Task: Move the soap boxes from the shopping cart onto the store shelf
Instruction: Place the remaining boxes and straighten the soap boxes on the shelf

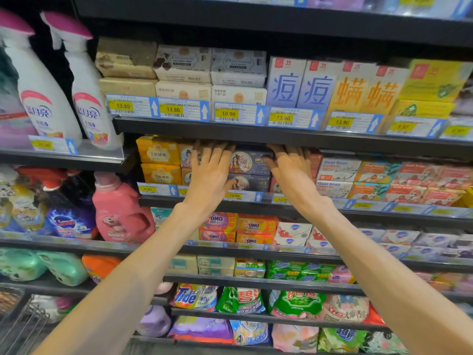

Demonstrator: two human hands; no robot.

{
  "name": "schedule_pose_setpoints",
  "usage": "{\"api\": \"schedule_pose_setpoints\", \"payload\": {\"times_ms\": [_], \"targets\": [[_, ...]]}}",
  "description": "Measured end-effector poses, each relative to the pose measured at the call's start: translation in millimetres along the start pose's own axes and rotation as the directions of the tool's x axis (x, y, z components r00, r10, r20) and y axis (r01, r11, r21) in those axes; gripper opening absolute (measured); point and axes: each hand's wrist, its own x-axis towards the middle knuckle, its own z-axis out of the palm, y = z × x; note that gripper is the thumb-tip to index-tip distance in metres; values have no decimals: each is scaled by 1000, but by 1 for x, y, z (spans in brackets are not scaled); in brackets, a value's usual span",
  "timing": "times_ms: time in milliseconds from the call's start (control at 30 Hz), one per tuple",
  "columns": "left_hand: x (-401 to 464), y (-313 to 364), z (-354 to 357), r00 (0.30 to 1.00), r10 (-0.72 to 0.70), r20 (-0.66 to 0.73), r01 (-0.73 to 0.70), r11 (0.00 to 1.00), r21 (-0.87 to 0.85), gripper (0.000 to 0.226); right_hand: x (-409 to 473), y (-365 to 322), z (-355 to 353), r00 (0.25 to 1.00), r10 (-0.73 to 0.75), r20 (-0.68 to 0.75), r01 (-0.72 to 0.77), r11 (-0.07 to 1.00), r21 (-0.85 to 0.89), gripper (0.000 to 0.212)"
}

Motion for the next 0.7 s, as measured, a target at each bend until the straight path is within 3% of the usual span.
{"api": "schedule_pose_setpoints", "payload": {"times_ms": [233, 367, 500, 700], "targets": [[3, 1, 1, 1000, -7, -8, 7, 1000, 10, 82, -2, -1, -3, 1000, -12, -10, 11, 1000, -15, 43], [1, 0, -1, 998, -24, -62, 21, 998, -51, 65, -4, -1, -3, 1000, 24, 20, -21, 994, -106, 45], [6, 1, -3, 990, -44, -132, 34, 997, -74, 42, -4, 1, -4, 1000, 2, 7, -2, 999, -48, 44], [10, 0, -4, 990, -94, -106, 84, 992, -95, 36, 1, 0, -4, 995, 55, 78, -49, 996, -70, 45]]}}
